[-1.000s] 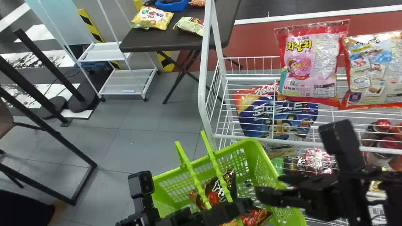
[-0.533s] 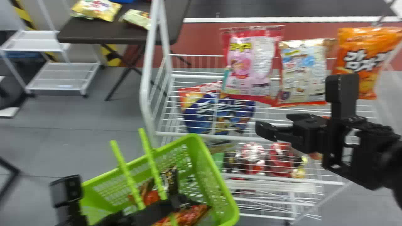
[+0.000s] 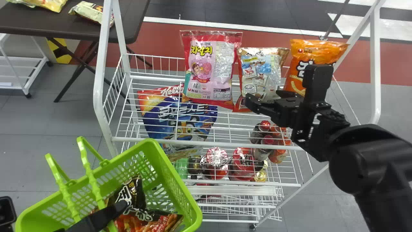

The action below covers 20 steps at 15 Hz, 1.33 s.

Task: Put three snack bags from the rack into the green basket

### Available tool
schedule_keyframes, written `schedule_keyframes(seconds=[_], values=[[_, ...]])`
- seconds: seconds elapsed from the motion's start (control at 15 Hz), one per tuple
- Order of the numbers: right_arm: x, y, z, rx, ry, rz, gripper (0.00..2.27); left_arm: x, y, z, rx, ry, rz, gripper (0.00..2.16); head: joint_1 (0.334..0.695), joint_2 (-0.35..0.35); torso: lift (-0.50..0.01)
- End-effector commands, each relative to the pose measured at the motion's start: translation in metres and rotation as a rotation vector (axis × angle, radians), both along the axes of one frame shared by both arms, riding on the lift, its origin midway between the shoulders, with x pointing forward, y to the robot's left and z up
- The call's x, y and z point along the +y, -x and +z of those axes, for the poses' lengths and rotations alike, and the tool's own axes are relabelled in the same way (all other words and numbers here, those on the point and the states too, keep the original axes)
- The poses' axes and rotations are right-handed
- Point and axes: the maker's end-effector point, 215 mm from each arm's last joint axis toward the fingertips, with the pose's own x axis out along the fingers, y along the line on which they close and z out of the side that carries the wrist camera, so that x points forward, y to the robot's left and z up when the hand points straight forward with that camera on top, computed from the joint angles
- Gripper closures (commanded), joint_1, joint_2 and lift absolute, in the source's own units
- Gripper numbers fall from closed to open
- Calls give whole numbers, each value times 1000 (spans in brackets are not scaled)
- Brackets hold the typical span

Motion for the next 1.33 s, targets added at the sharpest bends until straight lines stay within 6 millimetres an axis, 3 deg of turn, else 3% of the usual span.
schedule_keyframes(seconds=[0.0,0.27,0.53,0.6,0.67,0.73,0.8,0.87,1.27], values=[[-4,-15,6,-50,8,-18,29,3,-1,0,2,4,8,2145,695,-131,0],[-19,-37,4,-77,10,-52,29,4,0,4,-4,29,6,2145,695,-131,0],[-22,-50,-9,-58,24,-60,66,10,4,20,-5,119,-8,2145,695,-141,0],[-22,-51,-11,-51,26,-59,205,14,4,22,1,136,-3,2145,695,-140,0],[-22,-52,-12,-49,25,-56,549,17,5,24,9,149,-1,2145,695,-138,0],[-22,-52,-14,-47,30,-55,1025,18,5,24,14,153,-2,2145,695,-135,0],[-23,-52,-15,-42,35,-63,1831,19,5,24,16,154,0,2145,695,-132,0],[-23,-51,-19,-31,40,-71,2219,19,5,24,16,153,0,2145,695,-130,0],[-25,-38,0,-59,33,-77,2253,18,4,18,22,127,-1,2145,695,-131,0]])
